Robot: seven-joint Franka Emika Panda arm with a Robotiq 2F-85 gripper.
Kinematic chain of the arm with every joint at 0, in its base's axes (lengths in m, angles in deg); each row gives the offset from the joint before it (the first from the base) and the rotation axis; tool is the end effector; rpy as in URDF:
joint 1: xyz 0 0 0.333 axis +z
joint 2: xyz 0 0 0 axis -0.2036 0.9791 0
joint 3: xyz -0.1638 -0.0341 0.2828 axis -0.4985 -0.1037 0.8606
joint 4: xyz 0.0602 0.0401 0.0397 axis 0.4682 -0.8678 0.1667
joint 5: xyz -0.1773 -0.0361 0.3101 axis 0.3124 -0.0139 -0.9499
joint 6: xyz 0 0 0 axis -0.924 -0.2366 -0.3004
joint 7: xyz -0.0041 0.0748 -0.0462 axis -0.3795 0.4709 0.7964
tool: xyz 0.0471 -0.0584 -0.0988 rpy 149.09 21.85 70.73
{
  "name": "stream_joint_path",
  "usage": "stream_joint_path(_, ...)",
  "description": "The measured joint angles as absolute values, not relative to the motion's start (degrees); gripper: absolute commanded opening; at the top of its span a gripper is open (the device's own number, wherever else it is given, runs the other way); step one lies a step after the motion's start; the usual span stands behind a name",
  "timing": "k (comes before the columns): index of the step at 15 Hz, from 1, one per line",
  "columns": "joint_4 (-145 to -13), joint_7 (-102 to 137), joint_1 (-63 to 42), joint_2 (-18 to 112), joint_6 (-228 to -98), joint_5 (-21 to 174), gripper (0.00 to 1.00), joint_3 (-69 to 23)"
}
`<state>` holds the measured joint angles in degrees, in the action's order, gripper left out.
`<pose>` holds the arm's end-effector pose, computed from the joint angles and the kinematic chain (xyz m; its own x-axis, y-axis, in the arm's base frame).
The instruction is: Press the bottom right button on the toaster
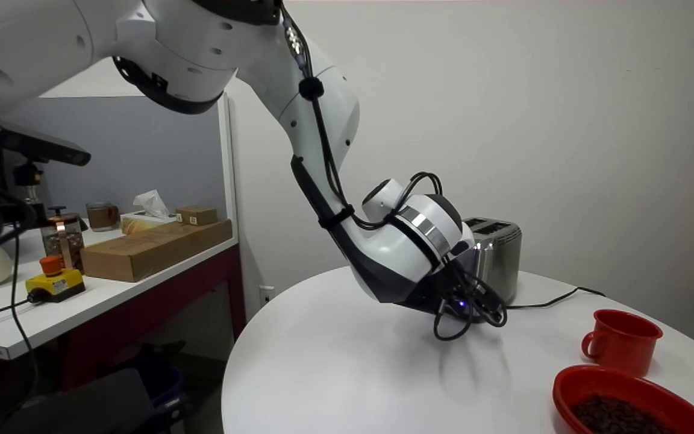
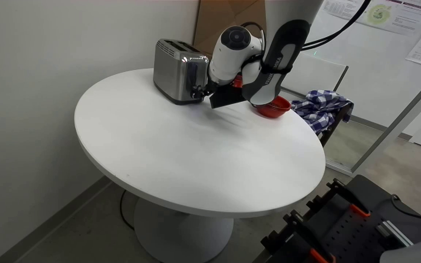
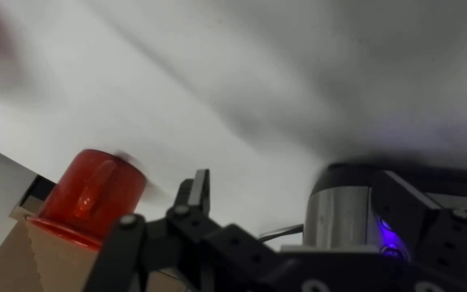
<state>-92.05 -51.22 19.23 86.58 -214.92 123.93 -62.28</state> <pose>0.6407 -0.0020 0.1393 0.8034 -0.0293 0.5947 -0.2464 -0.9256 0.2872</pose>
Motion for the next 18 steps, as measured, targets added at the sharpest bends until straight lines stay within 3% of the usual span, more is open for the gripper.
stream_joint_path(14, -92.14, -51.79, 19.44, 86.02, -215.38, 123.90, 1.00, -62.96)
stream_joint_path(18, -94.31, -48.90, 11.56, 80.37, -213.10, 124.70, 1.00, -52.10)
